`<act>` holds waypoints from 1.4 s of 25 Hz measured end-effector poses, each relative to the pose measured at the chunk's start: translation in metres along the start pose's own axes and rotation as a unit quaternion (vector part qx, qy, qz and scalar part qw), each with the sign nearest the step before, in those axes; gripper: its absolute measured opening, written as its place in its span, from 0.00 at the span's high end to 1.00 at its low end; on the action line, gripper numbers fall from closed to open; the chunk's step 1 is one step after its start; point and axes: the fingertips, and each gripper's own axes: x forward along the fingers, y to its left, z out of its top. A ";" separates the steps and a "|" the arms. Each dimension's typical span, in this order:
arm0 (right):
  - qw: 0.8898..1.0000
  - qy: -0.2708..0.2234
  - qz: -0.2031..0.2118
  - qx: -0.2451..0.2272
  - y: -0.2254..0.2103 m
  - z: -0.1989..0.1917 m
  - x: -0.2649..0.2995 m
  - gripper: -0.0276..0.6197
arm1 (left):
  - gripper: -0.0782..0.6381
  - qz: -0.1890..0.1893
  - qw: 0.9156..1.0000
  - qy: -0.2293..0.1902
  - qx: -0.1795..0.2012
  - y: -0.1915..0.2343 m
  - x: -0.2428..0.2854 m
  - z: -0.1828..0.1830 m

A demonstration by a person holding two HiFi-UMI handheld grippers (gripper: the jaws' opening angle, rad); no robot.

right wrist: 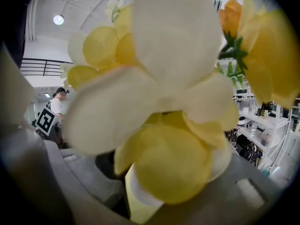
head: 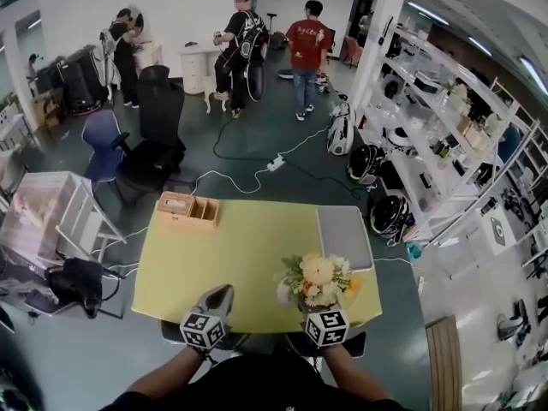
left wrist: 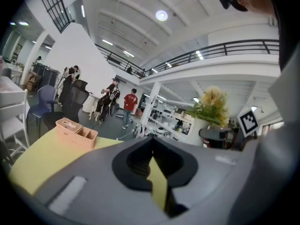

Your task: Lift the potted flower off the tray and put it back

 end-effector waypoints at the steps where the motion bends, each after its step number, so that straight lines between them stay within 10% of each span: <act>1: 1.000 0.001 -0.001 -0.001 -0.004 0.000 0.000 0.64 | 0.88 0.000 1.000 0.001 0.000 -0.002 0.003 -0.001; 20: 0.998 -0.009 -0.054 -0.012 -0.170 -0.007 0.042 0.64 | 0.88 0.001 0.999 0.045 -0.021 -0.039 0.077 -0.048; 35: 0.994 -0.004 -0.109 -0.019 -0.365 -0.053 0.132 0.64 | 0.88 0.081 0.991 0.104 -0.039 -0.036 0.113 -0.104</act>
